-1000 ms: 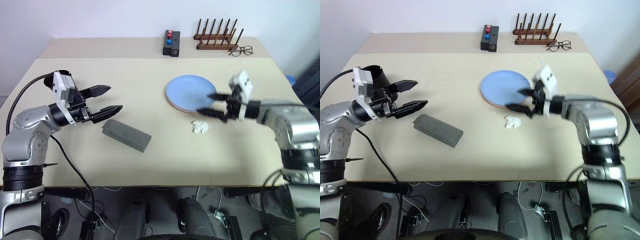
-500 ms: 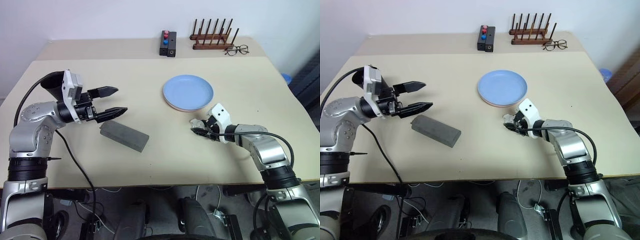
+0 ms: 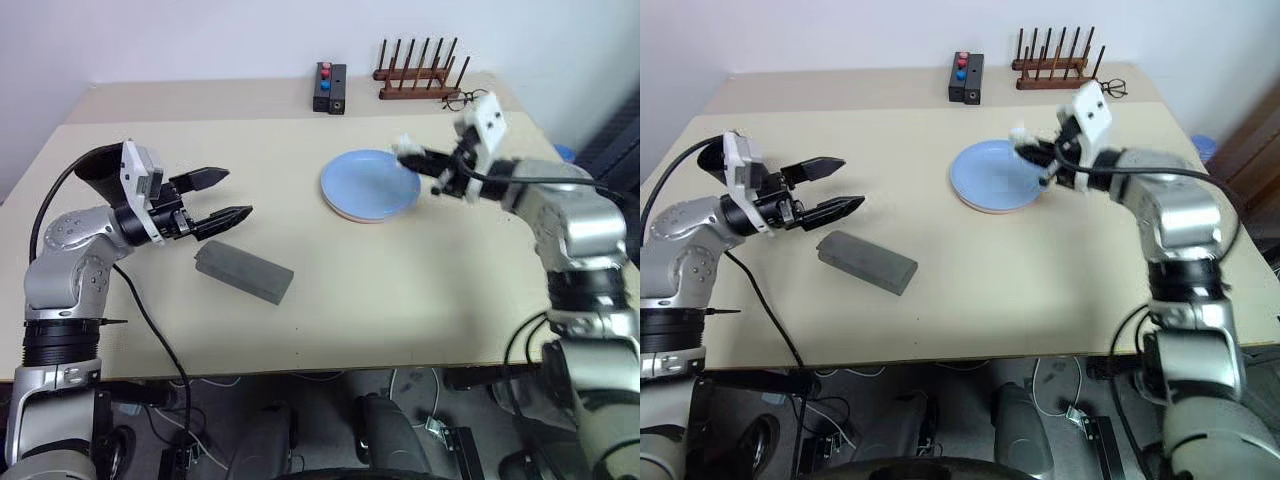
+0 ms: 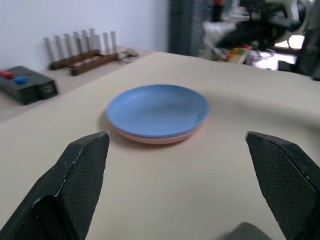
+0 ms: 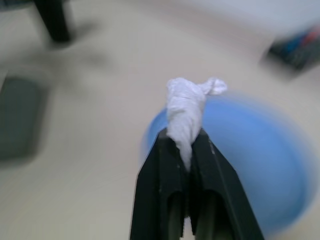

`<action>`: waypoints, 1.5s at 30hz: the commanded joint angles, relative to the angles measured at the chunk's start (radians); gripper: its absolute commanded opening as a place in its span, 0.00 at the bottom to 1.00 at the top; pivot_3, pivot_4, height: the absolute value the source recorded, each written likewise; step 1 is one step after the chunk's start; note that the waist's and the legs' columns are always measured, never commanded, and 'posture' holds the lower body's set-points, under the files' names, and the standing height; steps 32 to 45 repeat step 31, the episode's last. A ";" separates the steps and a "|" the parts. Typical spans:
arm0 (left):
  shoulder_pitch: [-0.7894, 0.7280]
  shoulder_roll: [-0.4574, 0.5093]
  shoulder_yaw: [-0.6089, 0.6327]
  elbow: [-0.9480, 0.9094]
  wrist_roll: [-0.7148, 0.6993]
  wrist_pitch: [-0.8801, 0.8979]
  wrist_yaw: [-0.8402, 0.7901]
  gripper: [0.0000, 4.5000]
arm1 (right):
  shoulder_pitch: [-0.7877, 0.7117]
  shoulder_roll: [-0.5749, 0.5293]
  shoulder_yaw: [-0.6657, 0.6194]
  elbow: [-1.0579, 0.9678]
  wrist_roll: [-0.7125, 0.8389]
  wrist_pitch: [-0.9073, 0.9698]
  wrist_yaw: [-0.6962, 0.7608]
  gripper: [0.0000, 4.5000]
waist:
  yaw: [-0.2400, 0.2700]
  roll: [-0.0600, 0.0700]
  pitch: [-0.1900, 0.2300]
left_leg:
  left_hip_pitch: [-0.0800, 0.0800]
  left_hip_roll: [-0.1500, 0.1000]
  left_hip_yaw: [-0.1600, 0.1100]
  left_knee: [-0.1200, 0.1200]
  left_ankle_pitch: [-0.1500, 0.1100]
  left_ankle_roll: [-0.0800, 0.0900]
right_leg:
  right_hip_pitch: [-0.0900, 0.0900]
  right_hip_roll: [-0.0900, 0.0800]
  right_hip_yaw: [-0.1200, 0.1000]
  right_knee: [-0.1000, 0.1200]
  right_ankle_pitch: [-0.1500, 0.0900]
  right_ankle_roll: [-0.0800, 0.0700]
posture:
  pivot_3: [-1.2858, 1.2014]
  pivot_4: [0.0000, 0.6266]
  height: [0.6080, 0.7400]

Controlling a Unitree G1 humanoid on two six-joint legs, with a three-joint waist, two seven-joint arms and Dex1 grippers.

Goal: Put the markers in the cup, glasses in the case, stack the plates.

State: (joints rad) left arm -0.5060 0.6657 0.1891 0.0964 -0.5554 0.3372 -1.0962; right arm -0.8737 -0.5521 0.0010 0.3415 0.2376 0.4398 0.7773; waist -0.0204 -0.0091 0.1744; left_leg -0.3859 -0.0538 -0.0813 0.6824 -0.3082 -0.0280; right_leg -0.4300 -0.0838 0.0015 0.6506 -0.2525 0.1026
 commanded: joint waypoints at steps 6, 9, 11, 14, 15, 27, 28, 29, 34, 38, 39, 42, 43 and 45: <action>0.077 0.002 0.046 -0.099 -0.017 -0.012 0.048 1.00 | -0.072 0.096 0.111 0.494 -0.183 -0.315 -0.002 0.52 | 0.003 0.001 0.001 | -0.006 -0.002 0.001 0.000 0.000 0.000 | -0.005 -0.004 0.000 -0.001 0.000 0.000 | 0.52 0.24 1.00; 0.115 0.017 0.076 -0.116 -0.036 -0.005 0.044 1.00 | -0.062 0.032 0.080 0.422 -0.166 -0.303 0.054 0.85 | 0.002 0.001 0.001 | -0.006 -0.003 0.001 0.000 0.000 0.000 | -0.005 -0.004 0.000 -0.001 0.000 0.000 | 0.52 0.24 1.00; 0.146 0.007 0.078 -0.165 -0.045 0.010 0.073 1.00 | -0.030 -0.034 0.017 0.287 -0.072 -0.207 0.160 0.95 | 0.006 0.002 0.001 | -0.006 -0.002 0.000 0.000 0.000 0.000 | -0.005 -0.004 0.000 -0.001 0.000 0.000 | 0.52 0.24 1.00; 0.163 0.012 0.087 -0.148 -0.052 0.003 0.060 1.00 | -0.015 -0.097 -0.088 0.076 0.051 -0.056 0.178 0.95 | 0.007 0.002 0.001 | -0.006 -0.002 0.000 0.000 0.000 0.000 | -0.005 -0.003 0.000 -0.001 0.000 0.000 | 0.52 0.24 1.00; 0.162 0.006 0.083 -0.140 -0.054 0.003 0.057 1.00 | -0.012 -0.118 -0.127 0.025 0.089 -0.002 0.173 0.95 | 0.004 0.002 0.001 | -0.006 -0.002 0.000 0.000 0.000 0.000 | -0.005 -0.003 0.000 -0.001 0.000 0.000 | 0.52 0.24 1.00; 0.238 0.044 0.039 -0.006 -0.013 -0.113 -0.167 1.00 | 0.842 -0.322 -0.370 -0.773 0.348 0.113 0.438 0.95 | 0.013 0.004 0.001 | -0.004 -0.002 0.001 0.000 -0.006 0.011 | 0.000 -0.004 -0.001 -0.005 0.000 0.001 | 0.52 0.24 1.00; 0.247 0.051 0.051 -0.001 -0.018 -0.110 -0.166 1.00 | 0.860 -0.321 -0.380 -0.775 0.338 0.091 0.425 0.95 | 0.007 0.004 0.001 | -0.004 -0.002 0.003 0.001 -0.006 0.011 | -0.001 -0.004 0.000 -0.004 0.000 0.001 | 0.52 0.24 1.00; 0.253 0.058 0.062 0.002 -0.018 -0.114 -0.164 1.00 | 0.860 -0.320 -0.384 -0.771 0.345 0.091 0.410 0.95 | 0.002 0.004 0.002 | -0.003 -0.002 0.004 0.001 -0.006 0.011 | 0.000 -0.004 0.002 -0.004 0.001 0.003 | 0.52 0.24 1.00; 0.251 0.048 0.082 0.007 -0.019 -0.146 -0.148 1.00 | 0.801 -0.305 -0.363 -0.729 0.366 0.107 0.374 0.95 | 0.001 0.003 0.002 | 0.005 -0.002 0.005 0.001 -0.006 0.011 | 0.005 -0.003 0.005 -0.004 0.002 0.003 | 0.52 0.24 1.00; 0.251 0.048 0.082 0.007 -0.019 -0.146 -0.148 1.00 | 0.801 -0.305 -0.363 -0.729 0.366 0.107 0.374 0.95 | 0.001 0.003 0.002 | 0.005 -0.002 0.005 0.001 -0.006 0.011 | 0.005 -0.003 0.005 -0.004 0.002 0.003 | 0.52 0.24 1.00; 0.251 0.048 0.082 0.007 -0.019 -0.146 -0.148 1.00 | 0.801 -0.305 -0.363 -0.729 0.366 0.107 0.374 0.95 | 0.001 0.003 0.002 | 0.005 -0.002 0.005 0.001 -0.006 0.011 | 0.005 -0.003 0.005 -0.004 0.002 0.003 | 0.52 0.24 1.00; 0.251 0.048 0.082 0.007 -0.019 -0.146 -0.148 1.00 | 0.801 -0.305 -0.363 -0.729 0.366 0.107 0.374 0.95 | 0.001 0.003 0.002 | 0.005 -0.002 0.005 0.001 -0.006 0.011 | 0.005 -0.003 0.005 -0.004 0.002 0.003 | 0.52 0.24 1.00; 0.251 0.048 0.082 0.007 -0.019 -0.146 -0.148 1.00 | 0.801 -0.305 -0.363 -0.729 0.366 0.107 0.374 0.95 | 0.001 0.003 0.002 | 0.005 -0.002 0.005 0.001 -0.006 0.011 | 0.005 -0.003 0.005 -0.004 0.002 0.003 | 0.52 0.24 1.00; 0.251 0.048 0.082 0.007 -0.019 -0.146 -0.148 1.00 | 0.801 -0.305 -0.363 -0.729 0.366 0.107 0.374 0.95 | 0.001 0.003 0.002 | 0.005 -0.002 0.005 0.001 -0.006 0.011 | 0.005 -0.003 0.005 -0.004 0.002 0.003 | 0.52 0.24 1.00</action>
